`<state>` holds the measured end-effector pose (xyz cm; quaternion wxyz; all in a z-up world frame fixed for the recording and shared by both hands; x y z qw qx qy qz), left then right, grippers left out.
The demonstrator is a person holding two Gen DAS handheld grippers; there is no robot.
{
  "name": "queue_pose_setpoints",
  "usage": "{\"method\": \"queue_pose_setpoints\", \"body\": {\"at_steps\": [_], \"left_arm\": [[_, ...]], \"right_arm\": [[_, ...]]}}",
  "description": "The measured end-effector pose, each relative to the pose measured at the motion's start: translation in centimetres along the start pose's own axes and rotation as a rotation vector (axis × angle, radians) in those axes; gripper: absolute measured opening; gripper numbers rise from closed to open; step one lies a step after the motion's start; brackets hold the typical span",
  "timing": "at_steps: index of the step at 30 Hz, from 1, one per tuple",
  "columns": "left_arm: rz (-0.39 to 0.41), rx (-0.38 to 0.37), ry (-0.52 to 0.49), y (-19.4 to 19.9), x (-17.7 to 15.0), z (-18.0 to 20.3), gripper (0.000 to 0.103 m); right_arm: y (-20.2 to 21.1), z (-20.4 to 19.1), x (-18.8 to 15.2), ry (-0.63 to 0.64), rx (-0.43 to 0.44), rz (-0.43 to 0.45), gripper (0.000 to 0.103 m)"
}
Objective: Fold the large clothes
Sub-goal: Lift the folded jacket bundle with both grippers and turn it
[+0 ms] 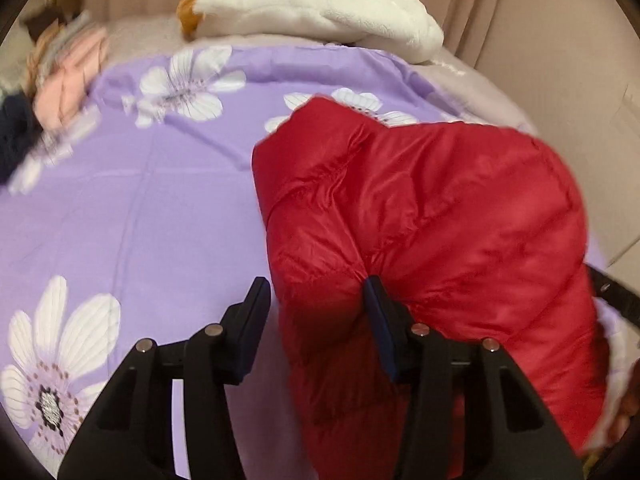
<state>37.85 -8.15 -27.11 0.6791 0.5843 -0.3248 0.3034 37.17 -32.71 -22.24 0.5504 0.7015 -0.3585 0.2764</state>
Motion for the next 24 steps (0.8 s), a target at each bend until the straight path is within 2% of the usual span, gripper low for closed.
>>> {"method": "queue_pose_setpoints", "body": {"at_steps": [1, 2, 4, 5, 6, 7, 8, 9, 11, 13, 15, 17, 18, 20, 22, 24], "left_arm": [[0.041, 0.043, -0.061, 0.2, -0.3, 0.5, 0.050], [0.059, 0.049, -0.094, 0.5, -0.4, 0.7, 0.050], [0.068, 0.023, -0.141, 1.4, -0.2, 0.2, 0.052], [0.052, 0.001, -0.142, 1.8, 0.0, -0.4, 0.055], [0.035, -0.022, -0.130, 2.1, 0.2, -1.1, 0.063], [0.004, -0.068, -0.077, 2.6, 0.5, -2.5, 0.073], [-0.025, -0.111, -0.010, 2.8, 0.7, -3.8, 0.080], [-0.057, -0.173, 0.069, 3.0, 0.8, -5.2, 0.087], [-0.088, -0.287, 0.187, 3.6, 0.7, -6.6, 0.090], [-0.102, -0.375, 0.325, 3.5, 0.3, -8.5, 0.096], [-0.133, -0.435, 0.434, 2.9, -0.7, -9.5, 0.096], [-0.185, -0.486, 0.507, 1.9, -1.9, -9.3, 0.096], [-0.228, -0.502, 0.543, 1.1, -2.8, -9.0, 0.096], [-0.280, -0.545, 0.583, -0.1, -3.8, -8.0, 0.096], [-0.312, -0.589, 0.628, -1.3, -4.7, -7.1, 0.096], [-0.324, -0.669, 0.662, -2.1, -5.1, -5.7, 0.096]], "right_arm": [[-0.3, 0.3, -0.4, -0.018, 0.006, -0.005, 0.021], [-0.5, 0.5, -0.6, -0.034, 0.014, -0.004, 0.021], [0.1, 1.4, -0.5, -0.060, 0.037, 0.008, 0.021], [0.7, 1.8, -0.2, -0.071, 0.054, 0.002, 0.026], [1.3, 1.9, 0.1, -0.078, 0.073, -0.009, 0.038], [2.2, 2.3, 0.5, -0.081, 0.096, -0.022, 0.049], [3.1, 2.6, 0.7, -0.079, 0.114, -0.017, 0.077], [3.9, 2.8, 0.8, -0.079, 0.131, -0.009, 0.098], [5.2, 3.8, 0.7, -0.109, 0.174, 0.001, 0.100], [5.4, 5.1, -0.1, -0.188, 0.247, -0.025, 0.100], [4.6, 6.5, -1.5, -0.300, 0.295, -0.065, 0.100], [3.1, 7.9, -3.5, -0.415, 0.288, -0.129, 0.100], [1.7, 8.5, -5.0, -0.480, 0.296, -0.195, 0.100], [-0.2, 9.1, -7.1, -0.584, 0.356, -0.262, 0.100], [-1.6, 9.6, -8.8, -0.710, 0.414, -0.257, 0.100], [-1.7, 9.0, -8.9, -0.721, 0.461, -0.204, 0.100]]}}
Point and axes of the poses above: each gripper's, at about its wrist camera, not at the fingertips, and y roughly against the way its jaws point, z to its right, x to its top, the point moved 3 cm from there along -y, roughly the way its jaws point, and after that the axes turned 13 degrees about z, right-handed, at the moved point
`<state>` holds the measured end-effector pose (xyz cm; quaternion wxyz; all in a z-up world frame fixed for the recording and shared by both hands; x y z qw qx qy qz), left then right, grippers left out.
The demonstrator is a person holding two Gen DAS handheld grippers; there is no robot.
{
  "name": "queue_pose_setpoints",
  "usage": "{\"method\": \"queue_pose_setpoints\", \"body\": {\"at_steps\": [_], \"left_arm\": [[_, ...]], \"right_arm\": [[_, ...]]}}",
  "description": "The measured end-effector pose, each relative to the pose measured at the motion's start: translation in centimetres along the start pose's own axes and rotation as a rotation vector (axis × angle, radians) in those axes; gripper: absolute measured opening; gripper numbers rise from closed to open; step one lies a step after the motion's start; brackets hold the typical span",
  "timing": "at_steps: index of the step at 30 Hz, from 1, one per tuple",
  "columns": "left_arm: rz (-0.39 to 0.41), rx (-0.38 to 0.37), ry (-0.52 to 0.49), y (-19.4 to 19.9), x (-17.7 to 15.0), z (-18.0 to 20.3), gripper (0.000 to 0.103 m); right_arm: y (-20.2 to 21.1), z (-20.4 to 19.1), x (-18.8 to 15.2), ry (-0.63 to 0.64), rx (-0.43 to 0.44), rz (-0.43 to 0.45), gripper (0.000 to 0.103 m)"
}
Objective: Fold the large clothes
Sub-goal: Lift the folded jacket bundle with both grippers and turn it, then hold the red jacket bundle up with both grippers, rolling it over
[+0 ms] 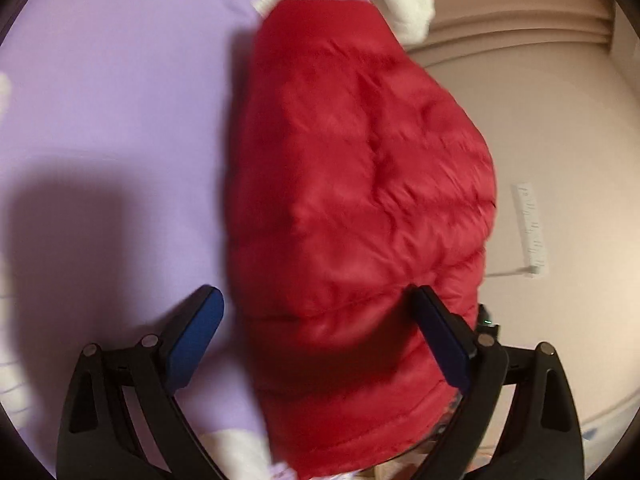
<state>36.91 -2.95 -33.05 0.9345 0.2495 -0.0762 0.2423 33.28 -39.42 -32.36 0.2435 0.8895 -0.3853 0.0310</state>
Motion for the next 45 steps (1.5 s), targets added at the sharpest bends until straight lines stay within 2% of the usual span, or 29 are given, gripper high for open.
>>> {"method": "queue_pose_setpoints", "body": {"at_steps": [2, 4, 6, 7, 8, 10, 12, 14, 16, 18, 21, 29, 34, 38, 42, 45], "left_arm": [[-0.030, -0.035, -0.015, -1.6, -0.1, 0.7, 0.098], [-0.053, -0.036, -0.052, -2.8, -0.2, 1.7, 0.098], [-0.047, -0.007, -0.090, -3.7, -0.3, 2.2, 0.097], [-0.036, -0.001, -0.100, -3.9, -0.3, 2.3, 0.094], [-0.020, -0.001, -0.105, -3.9, -0.3, 2.2, 0.092], [0.000, 0.010, -0.118, -3.6, -0.8, 2.1, 0.081], [0.023, 0.029, -0.165, -3.5, -1.3, 2.5, 0.076], [0.056, 0.068, -0.216, -3.3, -1.8, 3.4, 0.074], [0.127, 0.133, -0.289, -3.2, -2.6, 5.2, 0.072], [0.176, 0.168, -0.364, -2.7, -3.3, 7.0, 0.070], [0.229, 0.192, -0.463, -1.4, -4.2, 10.2, 0.069], [0.362, 0.199, -0.619, 3.6, -5.7, 16.8, 0.069], [0.424, 0.194, -0.665, 7.8, -6.4, 18.4, 0.069], [0.463, 0.208, -0.689, 9.6, -7.0, 19.2, 0.069], [0.515, 0.262, -0.760, 10.6, -6.9, 19.9, 0.069], [0.522, 0.257, -0.733, 11.5, -7.2, 19.4, 0.069]], "right_arm": [[-1.2, -1.1, -0.6, 0.006, 0.064, -0.026, 0.100], [-3.8, -2.3, -1.6, 0.009, 0.132, -0.119, 0.100], [-6.2, -3.5, -2.9, 0.130, 0.052, -0.166, 0.100], [-7.0, -4.0, -3.4, 0.200, 0.006, -0.160, 0.099], [-7.3, -4.3, -3.5, 0.223, -0.004, -0.138, 0.096], [-7.4, -4.1, -3.4, 0.230, -0.004, -0.082, 0.083], [-7.0, -3.2, -3.3, 0.219, 0.012, -0.052, 0.065], [-6.6, -3.3, -3.7, 0.252, 0.019, -0.026, 0.058], [-6.2, -3.8, -4.5, 0.281, 0.022, 0.023, 0.052], [-5.6, -4.7, -5.2, 0.300, 0.034, 0.060, 0.046], [-4.2, -6.8, -6.0, 0.380, 0.037, 0.095, 0.045], [-0.4, -13.6, -8.9, 0.514, 0.089, 0.174, 0.045], [0.9, -17.1, -10.4, 0.573, 0.134, 0.202, 0.045], [1.2, -19.0, -11.0, 0.608, 0.156, 0.217, 0.045], [1.0, -19.5, -10.7, 0.657, 0.178, 0.225, 0.045], [0.9, -19.4, -10.4, 0.695, 0.167, 0.224, 0.045]]}}
Point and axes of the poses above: each gripper's, at about its wrist camera, not at the fingertips, and y roughly against the way its jaws point, z to its right, x to its top, the point moved 3 cm from there along -y, roughly the way its jaws point, and after that the axes turned 13 degrees about z, right-handed, at the moved point
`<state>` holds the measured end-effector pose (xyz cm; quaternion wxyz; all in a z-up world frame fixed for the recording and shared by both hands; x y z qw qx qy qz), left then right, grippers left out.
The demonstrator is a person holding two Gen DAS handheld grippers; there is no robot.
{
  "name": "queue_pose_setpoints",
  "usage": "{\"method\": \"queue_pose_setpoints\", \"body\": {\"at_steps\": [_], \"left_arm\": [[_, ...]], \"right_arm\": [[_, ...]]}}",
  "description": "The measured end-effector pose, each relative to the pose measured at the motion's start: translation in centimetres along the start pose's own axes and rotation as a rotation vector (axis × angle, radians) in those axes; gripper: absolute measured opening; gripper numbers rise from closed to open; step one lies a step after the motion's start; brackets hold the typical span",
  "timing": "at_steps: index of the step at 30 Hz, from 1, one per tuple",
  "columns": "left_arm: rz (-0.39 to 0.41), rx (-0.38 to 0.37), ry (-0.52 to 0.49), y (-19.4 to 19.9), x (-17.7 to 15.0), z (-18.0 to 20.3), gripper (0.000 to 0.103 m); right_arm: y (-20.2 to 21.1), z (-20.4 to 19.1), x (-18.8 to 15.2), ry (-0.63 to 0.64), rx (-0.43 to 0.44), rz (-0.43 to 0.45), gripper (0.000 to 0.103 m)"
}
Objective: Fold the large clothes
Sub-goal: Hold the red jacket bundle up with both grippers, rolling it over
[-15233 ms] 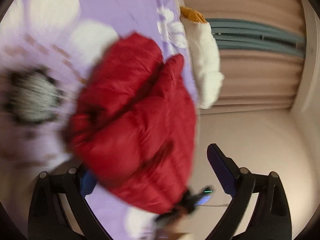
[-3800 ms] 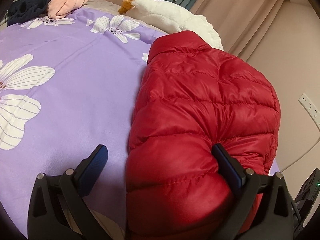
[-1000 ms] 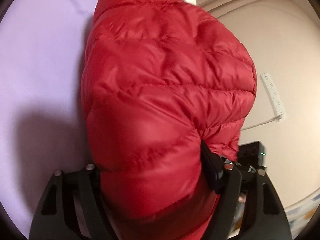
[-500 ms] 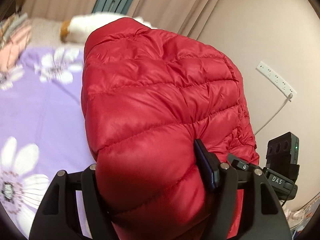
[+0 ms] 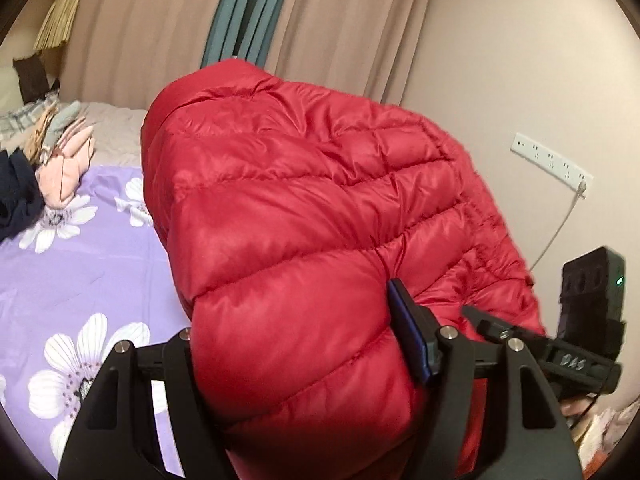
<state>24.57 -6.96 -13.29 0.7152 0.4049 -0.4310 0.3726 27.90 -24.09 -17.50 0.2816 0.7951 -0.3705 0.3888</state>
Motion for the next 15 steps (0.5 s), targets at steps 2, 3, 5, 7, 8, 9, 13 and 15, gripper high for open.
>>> {"method": "queue_pose_setpoints", "body": {"at_steps": [2, 3, 5, 7, 8, 9, 13, 15], "left_arm": [[-0.023, -0.002, 0.045, 0.6, -0.9, 0.2, 0.068], [-0.031, -0.009, 0.067, 0.7, -1.2, -0.1, 0.067], [-0.041, -0.024, 0.103, 0.7, -2.0, -1.1, 0.067], [-0.047, -0.013, 0.111, 0.9, -2.2, -1.2, 0.067], [-0.040, -0.005, 0.117, 1.1, -2.2, -1.4, 0.067], [-0.034, -0.001, 0.119, 1.2, -2.0, -1.4, 0.067], [0.015, 0.003, 0.107, 2.1, -1.1, -1.9, 0.067], [0.035, 0.017, 0.091, 2.7, -0.5, -2.3, 0.067]], "right_arm": [[-0.2, 0.9, -0.8, -0.045, -0.003, -0.021, 0.042], [-0.5, 1.3, -1.4, -0.078, 0.004, -0.027, 0.040], [-1.3, 1.2, -1.1, -0.071, 0.020, -0.016, 0.039], [-1.7, 1.2, -1.6, -0.057, 0.025, -0.026, 0.037], [-1.8, 1.2, -1.7, -0.065, 0.027, -0.037, 0.037], [-2.3, 1.4, -1.8, -0.078, 0.036, -0.044, 0.037], [-3.1, 1.1, -1.0, -0.101, 0.073, -0.037, 0.037], [-3.9, 0.5, -0.5, -0.078, 0.088, -0.031, 0.037]]}}
Point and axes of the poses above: each gripper's, at about its wrist camera, not at the fingertips, and y roughly against the way its jaws point, z to its right, x to its top, the point moved 3 cm from there along -y, roughly the way its jaws point, and after that the axes turned 13 degrees about z, right-handed, at the moved point
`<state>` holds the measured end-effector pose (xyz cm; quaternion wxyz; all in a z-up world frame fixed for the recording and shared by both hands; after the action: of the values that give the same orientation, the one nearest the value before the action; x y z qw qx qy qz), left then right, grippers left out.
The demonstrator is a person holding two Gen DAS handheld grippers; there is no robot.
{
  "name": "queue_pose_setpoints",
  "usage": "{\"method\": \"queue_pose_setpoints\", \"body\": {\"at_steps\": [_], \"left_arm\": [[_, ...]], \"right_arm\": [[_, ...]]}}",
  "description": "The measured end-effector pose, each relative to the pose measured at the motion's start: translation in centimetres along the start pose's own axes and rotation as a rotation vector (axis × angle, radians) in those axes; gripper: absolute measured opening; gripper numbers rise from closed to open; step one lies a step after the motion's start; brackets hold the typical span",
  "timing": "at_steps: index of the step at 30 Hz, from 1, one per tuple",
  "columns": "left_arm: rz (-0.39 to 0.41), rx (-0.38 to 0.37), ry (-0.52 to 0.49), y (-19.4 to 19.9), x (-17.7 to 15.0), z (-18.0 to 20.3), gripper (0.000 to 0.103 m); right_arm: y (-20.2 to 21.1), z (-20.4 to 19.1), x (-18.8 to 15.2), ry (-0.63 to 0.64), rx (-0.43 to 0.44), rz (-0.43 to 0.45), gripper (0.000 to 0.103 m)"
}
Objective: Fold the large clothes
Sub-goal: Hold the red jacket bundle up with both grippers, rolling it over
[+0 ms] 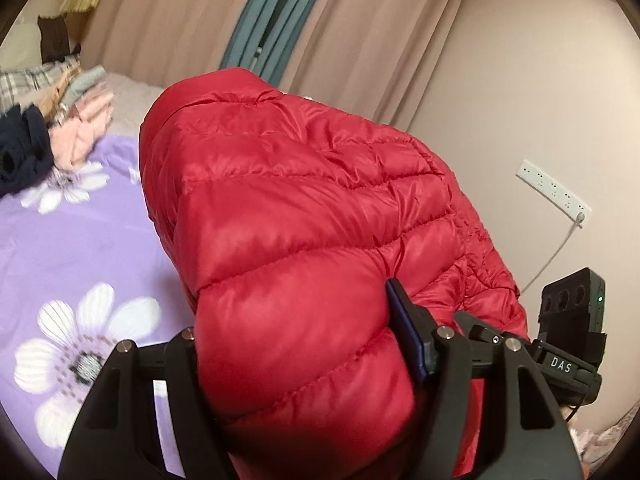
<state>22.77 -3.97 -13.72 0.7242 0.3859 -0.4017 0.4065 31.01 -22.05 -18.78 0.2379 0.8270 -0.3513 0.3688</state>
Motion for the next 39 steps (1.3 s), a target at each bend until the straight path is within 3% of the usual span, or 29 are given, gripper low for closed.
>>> {"method": "queue_pose_setpoints", "body": {"at_steps": [13, 25, 31, 39], "left_arm": [[0.111, 0.080, -0.035, 3.8, 4.7, -3.1, 0.067], [0.141, 0.115, -0.029, 5.1, 6.2, -7.6, 0.067], [0.132, 0.101, -0.031, 2.8, 6.1, -8.9, 0.067], [0.076, 0.089, -0.010, -3.4, 4.4, -12.0, 0.067]], "right_arm": [[-3.6, -5.0, 0.2, 0.109, 0.095, -0.019, 0.037], [-5.7, -7.6, -0.2, 0.160, 0.131, -0.041, 0.037], [-6.0, -7.2, -0.1, 0.200, 0.082, -0.028, 0.037], [-8.7, -3.0, 0.4, 0.204, -0.003, -0.050, 0.037]]}}
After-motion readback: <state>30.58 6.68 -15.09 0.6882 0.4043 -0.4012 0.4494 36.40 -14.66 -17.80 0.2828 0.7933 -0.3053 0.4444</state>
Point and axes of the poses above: each gripper's, at about its wrist camera, not at the fingertips, and y roughly against the way its jaws point, z to its right, x to its top, the point moved 3 cm from there along -y, roughly the way its jaws point, and after that the axes turned 13 degrees about z, right-handed, at the moved point
